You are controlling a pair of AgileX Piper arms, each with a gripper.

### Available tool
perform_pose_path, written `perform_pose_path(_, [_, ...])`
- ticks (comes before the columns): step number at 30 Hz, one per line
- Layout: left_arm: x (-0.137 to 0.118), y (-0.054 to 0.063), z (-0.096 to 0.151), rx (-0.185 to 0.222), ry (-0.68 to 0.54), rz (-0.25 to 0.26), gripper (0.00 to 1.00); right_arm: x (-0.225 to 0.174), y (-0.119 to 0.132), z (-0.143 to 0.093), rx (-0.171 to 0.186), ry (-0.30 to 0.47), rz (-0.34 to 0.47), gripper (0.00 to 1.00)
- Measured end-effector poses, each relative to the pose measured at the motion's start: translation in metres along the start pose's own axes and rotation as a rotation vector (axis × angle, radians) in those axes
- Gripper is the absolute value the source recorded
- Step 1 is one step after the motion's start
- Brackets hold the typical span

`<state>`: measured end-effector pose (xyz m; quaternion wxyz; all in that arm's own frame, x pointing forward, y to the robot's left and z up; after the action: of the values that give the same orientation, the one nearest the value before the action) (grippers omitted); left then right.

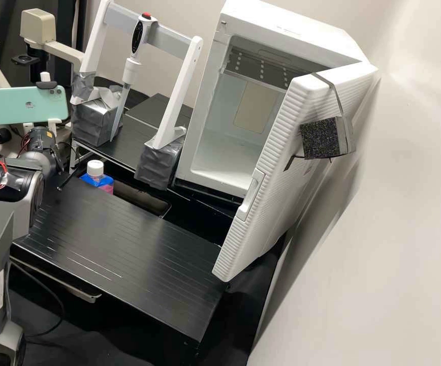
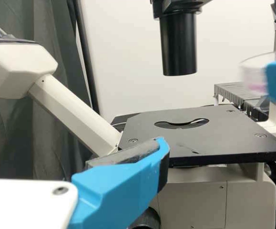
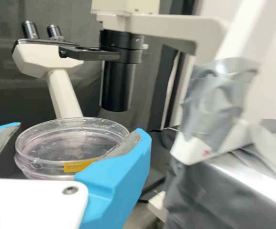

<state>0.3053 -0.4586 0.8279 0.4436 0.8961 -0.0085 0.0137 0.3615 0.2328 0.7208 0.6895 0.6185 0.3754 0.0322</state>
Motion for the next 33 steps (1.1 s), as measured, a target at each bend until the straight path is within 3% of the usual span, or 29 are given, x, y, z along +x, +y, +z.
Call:
perform_pose_path(5, [0.000,0.000,0.000,0.000,0.000,0.000,1.00,0.021,-0.005,-0.003,0.033,0.007,-0.039,0.00])
perform_pose_path(13, [0.000,0.000,0.000,0.000,0.000,0.000,1.00,0.053,-0.013,0.001,0.046,-0.014,-0.080,0.00])
perform_pose_path(17, [0.000,0.000,0.000,0.000,0.000,0.000,1.00,0.066,-0.017,0.008,0.028,-0.037,-0.096,0.00])
perform_pose_path(23, [0.000,0.000,0.000,0.000,0.000,0.000,1.00,0.086,-0.028,0.019,0.031,-0.079,-0.115,0.00])
perform_pose_path(33, [0.000,0.000,0.000,0.000,0.000,0.000,1.00,0.108,-0.032,0.027,0.029,-0.062,-0.095,0.00])
